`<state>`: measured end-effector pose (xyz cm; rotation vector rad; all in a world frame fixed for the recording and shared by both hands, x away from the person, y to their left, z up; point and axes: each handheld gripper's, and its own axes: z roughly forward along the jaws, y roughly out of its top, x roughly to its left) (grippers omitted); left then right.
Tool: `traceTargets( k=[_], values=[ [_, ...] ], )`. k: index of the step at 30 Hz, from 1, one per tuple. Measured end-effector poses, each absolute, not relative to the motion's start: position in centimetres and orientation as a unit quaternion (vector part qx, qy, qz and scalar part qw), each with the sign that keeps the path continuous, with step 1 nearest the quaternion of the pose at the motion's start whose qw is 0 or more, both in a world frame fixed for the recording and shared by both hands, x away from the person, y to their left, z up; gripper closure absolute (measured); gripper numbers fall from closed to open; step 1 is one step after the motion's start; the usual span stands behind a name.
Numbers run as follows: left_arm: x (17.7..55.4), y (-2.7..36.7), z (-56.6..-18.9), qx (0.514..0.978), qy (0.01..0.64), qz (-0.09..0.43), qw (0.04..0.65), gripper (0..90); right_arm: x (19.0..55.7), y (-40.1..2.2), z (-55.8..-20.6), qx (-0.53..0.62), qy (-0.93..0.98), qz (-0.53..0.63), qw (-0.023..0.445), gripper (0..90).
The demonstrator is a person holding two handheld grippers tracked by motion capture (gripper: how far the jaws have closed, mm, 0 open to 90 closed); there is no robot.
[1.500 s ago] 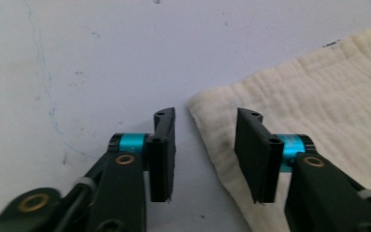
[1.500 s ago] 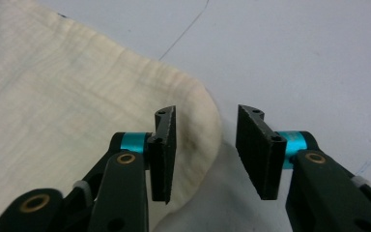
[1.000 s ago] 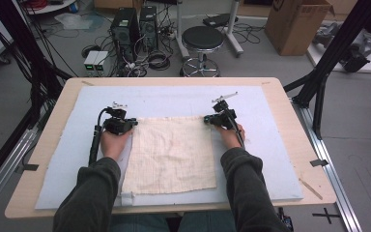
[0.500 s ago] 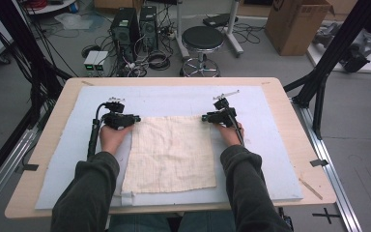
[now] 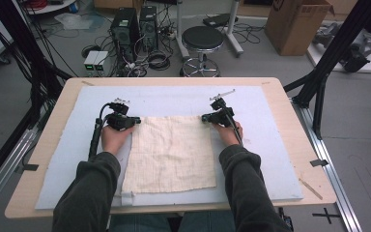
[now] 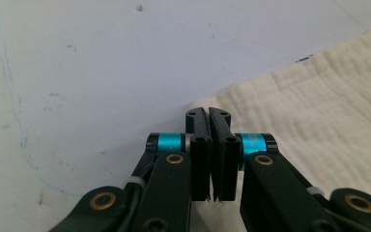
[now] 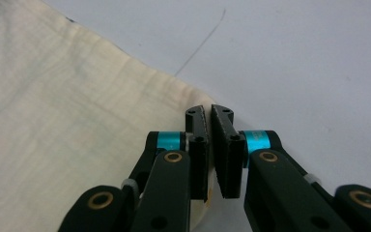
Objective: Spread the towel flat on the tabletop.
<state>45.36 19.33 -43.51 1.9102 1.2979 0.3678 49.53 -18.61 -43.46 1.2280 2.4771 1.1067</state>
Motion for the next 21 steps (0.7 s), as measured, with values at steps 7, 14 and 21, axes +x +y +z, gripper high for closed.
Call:
traceTargets(
  k=[7, 14, 21],
  values=[
    [45.3, 19.6, -43.1, 0.741, 0.515, 0.146, 0.405, 87.3, 49.7, -18.4, -42.1, 0.403, 0.829, 0.381, 0.076, 85.5],
    [45.2, 20.0, -42.9, 0.739, 0.517, 0.147, 0.407, 87.3, 49.8, -18.8, -42.3, 0.411, 0.83, 0.371, 0.066, 85.5],
    [45.2, 20.1, -42.8, 0.735, 0.517, 0.148, 0.413, 87.2, 49.9, -19.1, -42.3, 0.415, 0.827, 0.374, 0.06, 85.5]
  ],
)
